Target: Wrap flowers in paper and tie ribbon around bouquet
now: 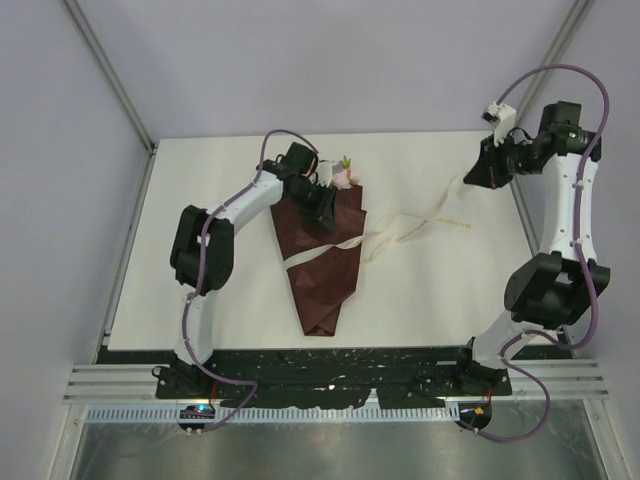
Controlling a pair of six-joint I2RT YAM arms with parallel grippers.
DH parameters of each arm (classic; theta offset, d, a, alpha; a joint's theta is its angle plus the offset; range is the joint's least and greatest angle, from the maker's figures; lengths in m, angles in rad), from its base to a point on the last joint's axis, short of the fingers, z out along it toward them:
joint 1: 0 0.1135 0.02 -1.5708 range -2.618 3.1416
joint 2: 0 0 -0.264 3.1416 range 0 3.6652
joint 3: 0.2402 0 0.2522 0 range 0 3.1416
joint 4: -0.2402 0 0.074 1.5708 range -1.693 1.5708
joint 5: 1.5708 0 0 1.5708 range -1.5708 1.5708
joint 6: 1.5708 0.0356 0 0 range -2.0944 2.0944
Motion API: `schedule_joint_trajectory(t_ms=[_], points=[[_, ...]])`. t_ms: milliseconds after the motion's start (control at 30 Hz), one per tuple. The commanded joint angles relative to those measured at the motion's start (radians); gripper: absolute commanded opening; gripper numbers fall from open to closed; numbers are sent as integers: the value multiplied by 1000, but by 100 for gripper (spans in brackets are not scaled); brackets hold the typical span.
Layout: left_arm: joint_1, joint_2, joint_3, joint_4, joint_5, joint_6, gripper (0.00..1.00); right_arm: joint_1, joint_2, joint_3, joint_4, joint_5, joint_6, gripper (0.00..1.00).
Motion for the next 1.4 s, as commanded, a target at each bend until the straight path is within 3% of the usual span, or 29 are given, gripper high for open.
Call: schedule_joint_trajectory(t_ms=[0, 133, 233, 333, 400, 567, 700, 833, 933, 1033, 1167, 1267, 1367], points=[[4, -99, 17, 33, 16, 14, 36, 106, -103, 23, 39, -206, 185, 6], [56, -157, -53, 95, 127, -53, 40, 232, -166, 18, 232, -263, 375, 6], [130, -350, -254, 338, 232, -163, 64, 336, -172, 31, 339, -277, 449, 6], [150, -559, -449, 595, 237, -162, 85, 474, -146, 37, 395, -285, 509, 6], [150, -659, -523, 702, 246, -128, 92, 538, -123, 44, 427, -289, 530, 6], [138, -811, -633, 880, 224, 8, 92, 632, -86, 54, 527, -317, 627, 6], [106, -837, -612, 901, 264, 116, 89, 715, -62, 64, 614, -334, 698, 6], [63, -840, -583, 820, 223, 243, 75, 763, -39, 71, 653, -344, 727, 6], [98, -826, -568, 703, 210, 234, 55, 772, -31, 52, 631, -285, 692, 6], [132, -854, -642, 556, 244, 374, 49, 772, -19, -1, 533, -236, 630, 6], [135, -854, -735, 337, 280, 698, 46, 772, -32, -241, 698, -165, 742, 6], [126, -843, -796, 330, 238, 781, 47, 776, 6, -347, 820, -75, 803, 6], [92, -800, -807, 348, 166, 814, 49, 780, 127, -310, 835, -30, 805, 6]])
